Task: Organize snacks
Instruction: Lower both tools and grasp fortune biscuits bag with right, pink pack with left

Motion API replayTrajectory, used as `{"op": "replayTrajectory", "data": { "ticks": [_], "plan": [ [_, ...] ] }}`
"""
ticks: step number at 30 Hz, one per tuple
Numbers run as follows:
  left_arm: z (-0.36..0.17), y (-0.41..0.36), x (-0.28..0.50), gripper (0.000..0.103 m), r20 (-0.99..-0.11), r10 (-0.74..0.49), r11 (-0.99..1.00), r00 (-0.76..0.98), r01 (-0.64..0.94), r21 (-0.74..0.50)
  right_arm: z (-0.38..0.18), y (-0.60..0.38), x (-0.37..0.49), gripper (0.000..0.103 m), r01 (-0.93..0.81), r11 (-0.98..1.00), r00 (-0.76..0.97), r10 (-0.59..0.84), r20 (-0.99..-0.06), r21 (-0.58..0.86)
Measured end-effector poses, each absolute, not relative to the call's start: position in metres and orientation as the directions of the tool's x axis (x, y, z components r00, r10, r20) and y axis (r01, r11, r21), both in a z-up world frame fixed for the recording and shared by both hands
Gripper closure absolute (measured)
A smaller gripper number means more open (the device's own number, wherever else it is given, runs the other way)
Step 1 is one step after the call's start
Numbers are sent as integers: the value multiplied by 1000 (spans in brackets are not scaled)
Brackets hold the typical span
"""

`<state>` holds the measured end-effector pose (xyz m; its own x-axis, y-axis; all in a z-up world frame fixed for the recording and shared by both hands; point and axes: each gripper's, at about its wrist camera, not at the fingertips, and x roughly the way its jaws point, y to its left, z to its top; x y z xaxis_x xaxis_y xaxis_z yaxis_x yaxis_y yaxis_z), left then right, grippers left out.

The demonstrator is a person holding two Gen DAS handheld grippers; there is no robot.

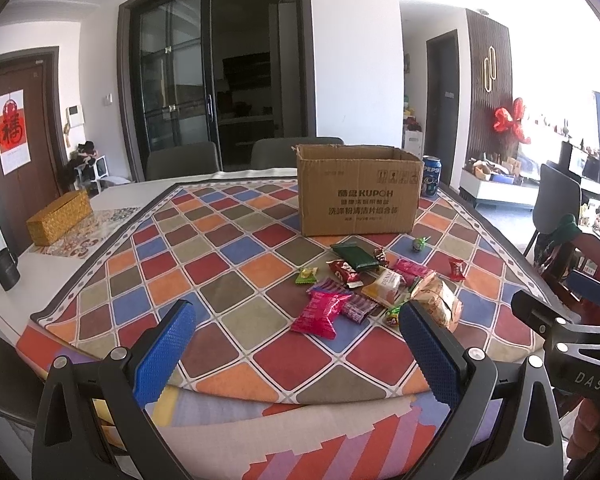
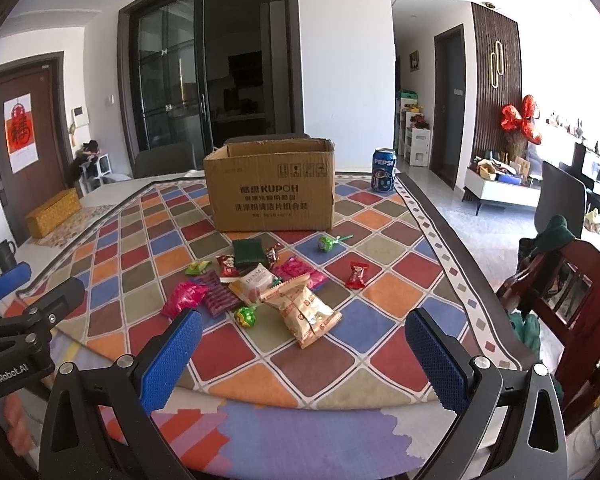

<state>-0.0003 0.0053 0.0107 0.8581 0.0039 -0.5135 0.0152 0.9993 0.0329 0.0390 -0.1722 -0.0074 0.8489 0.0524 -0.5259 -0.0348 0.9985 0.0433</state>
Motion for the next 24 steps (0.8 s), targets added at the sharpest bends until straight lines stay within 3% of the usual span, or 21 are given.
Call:
{"op": "replayTrajectory", "data": {
  "ticks": [13,24],
  "plan": [
    [-3,9,33,0,-557,23,999,830,-2,38,-19,-167,73,1,-59,998,809,55,-585,12],
    [-31,5,77,4,-649,36,998,760,12,70,-42,-163,114,1,-77,996,753,31,-657,-42]
  ]
}}
